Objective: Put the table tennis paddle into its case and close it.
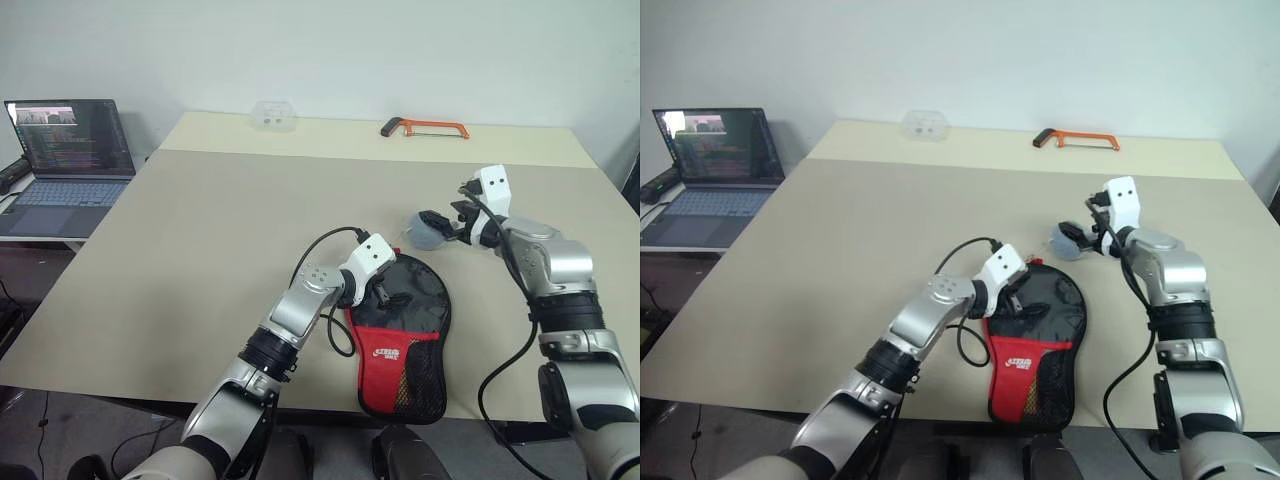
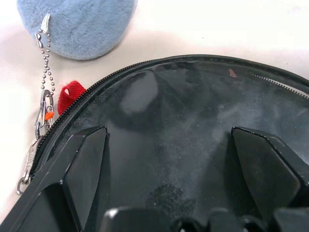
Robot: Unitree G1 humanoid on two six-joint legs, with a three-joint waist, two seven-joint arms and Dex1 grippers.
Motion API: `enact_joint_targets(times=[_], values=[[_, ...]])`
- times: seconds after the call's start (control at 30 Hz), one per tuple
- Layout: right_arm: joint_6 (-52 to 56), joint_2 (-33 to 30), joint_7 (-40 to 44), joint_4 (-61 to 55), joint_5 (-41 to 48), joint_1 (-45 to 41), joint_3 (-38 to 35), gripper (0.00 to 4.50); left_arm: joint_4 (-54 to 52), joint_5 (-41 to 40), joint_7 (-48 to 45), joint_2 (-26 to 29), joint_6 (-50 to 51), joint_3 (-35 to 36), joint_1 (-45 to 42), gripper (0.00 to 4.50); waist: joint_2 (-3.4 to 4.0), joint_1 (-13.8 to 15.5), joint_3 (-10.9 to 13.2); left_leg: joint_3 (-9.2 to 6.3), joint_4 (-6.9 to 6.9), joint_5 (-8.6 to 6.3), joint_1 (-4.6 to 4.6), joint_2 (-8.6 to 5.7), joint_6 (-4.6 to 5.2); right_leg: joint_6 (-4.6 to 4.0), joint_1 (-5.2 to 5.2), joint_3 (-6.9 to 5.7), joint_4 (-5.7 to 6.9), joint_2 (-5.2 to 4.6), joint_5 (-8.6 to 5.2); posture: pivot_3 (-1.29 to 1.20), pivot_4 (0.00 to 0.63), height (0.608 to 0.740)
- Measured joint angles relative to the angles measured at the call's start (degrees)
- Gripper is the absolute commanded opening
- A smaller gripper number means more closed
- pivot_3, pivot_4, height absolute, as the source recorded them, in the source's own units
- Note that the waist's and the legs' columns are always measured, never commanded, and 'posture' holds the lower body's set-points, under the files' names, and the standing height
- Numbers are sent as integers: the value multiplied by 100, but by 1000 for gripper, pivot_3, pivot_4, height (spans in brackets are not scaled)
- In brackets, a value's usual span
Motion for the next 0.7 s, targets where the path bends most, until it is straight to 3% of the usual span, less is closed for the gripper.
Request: enact_joint_targets(times=[0.13, 0.3, 0.7], values=[[33, 225, -297, 804, 225, -381, -544, 4500, 66, -13, 69, -55, 13, 52, -69, 4478, 1, 5, 0, 0, -1, 0, -1, 1, 0, 0, 1, 0, -3, 0, 0, 0, 150, 740], [102, 330, -287, 1222, 227, -450, -609, 4500, 22, -10, 94, -53, 108, 53, -77, 4478, 2, -2, -1, 1, -2, 0, 0, 1, 0, 0, 1, 2, -2, 0, 0, 0, 150, 740], [458, 763, -488, 1014, 238, -388, -610, 4500, -151, -31, 120, -31, 260, 78, -10, 4478, 3, -42, -1, 0, -10, 0, -1, 2, -1, 0, -1, 3, -5, 0, 0, 0, 150, 740]])
